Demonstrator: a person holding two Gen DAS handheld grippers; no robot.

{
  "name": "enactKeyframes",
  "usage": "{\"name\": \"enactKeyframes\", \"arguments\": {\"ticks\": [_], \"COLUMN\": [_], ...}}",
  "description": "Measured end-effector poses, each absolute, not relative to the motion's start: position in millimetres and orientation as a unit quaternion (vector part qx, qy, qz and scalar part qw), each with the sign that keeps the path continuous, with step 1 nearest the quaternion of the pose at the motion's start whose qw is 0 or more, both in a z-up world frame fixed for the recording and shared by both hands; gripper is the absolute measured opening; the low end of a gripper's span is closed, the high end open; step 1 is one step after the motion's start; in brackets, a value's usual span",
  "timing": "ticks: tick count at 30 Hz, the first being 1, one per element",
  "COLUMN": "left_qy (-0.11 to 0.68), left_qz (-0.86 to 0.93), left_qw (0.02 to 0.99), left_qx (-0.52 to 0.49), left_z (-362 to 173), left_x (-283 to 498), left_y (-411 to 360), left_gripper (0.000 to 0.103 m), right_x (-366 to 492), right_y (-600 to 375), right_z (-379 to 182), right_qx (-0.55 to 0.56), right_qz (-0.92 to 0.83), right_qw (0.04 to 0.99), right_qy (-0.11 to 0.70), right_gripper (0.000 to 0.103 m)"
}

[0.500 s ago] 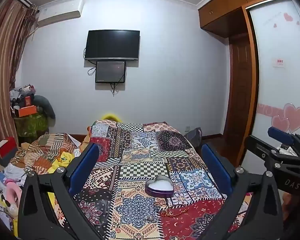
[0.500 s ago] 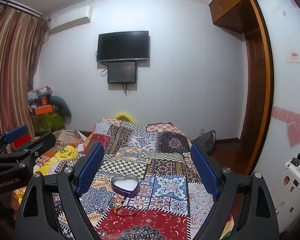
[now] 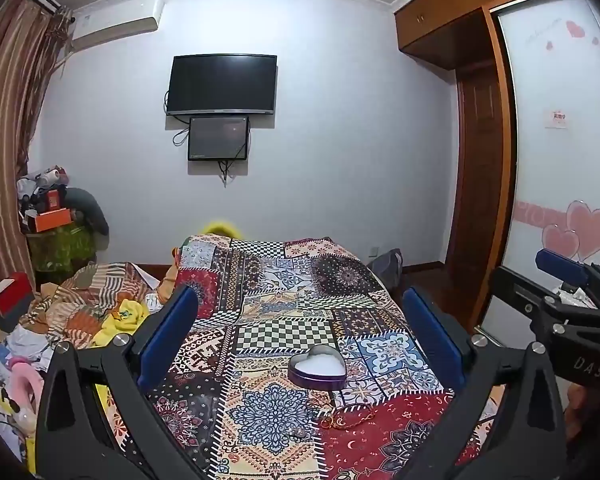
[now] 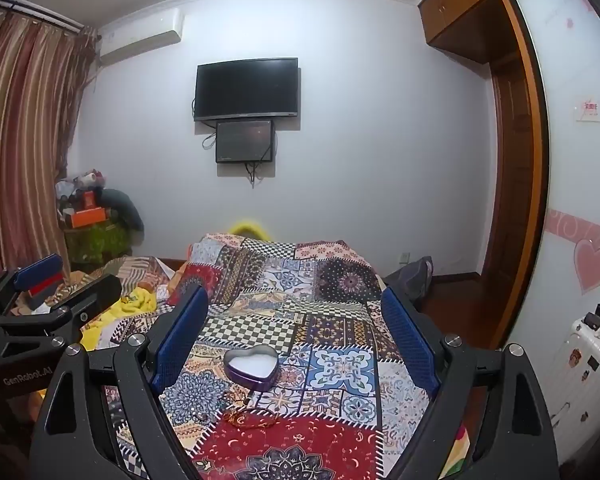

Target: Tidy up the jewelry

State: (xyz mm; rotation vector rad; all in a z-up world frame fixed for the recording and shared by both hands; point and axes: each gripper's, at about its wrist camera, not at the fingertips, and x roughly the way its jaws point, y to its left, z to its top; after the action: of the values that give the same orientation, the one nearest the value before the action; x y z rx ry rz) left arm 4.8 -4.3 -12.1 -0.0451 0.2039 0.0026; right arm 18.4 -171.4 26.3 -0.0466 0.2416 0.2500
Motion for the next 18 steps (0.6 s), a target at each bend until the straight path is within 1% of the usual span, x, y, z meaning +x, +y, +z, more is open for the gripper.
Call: {"name": "enactKeyframes", "arguments": {"ticks": [18], "left_qy": [0.109], "left_qz": [0.003], "left_qw": [0.994], "left_qx": [-0.024], "left_z": [-7.5], "left_x": [7.8], "left_y": [-1.0], "left_gripper": [0.103], "right_x": [24.0], "right_y": [-173.3], "right_z": [16.8], "right_qx": [-0.023], "right_qz": [0.125], "right_qw": [0.983], "right_qy": [0.136], "right_gripper": [0.086]}}
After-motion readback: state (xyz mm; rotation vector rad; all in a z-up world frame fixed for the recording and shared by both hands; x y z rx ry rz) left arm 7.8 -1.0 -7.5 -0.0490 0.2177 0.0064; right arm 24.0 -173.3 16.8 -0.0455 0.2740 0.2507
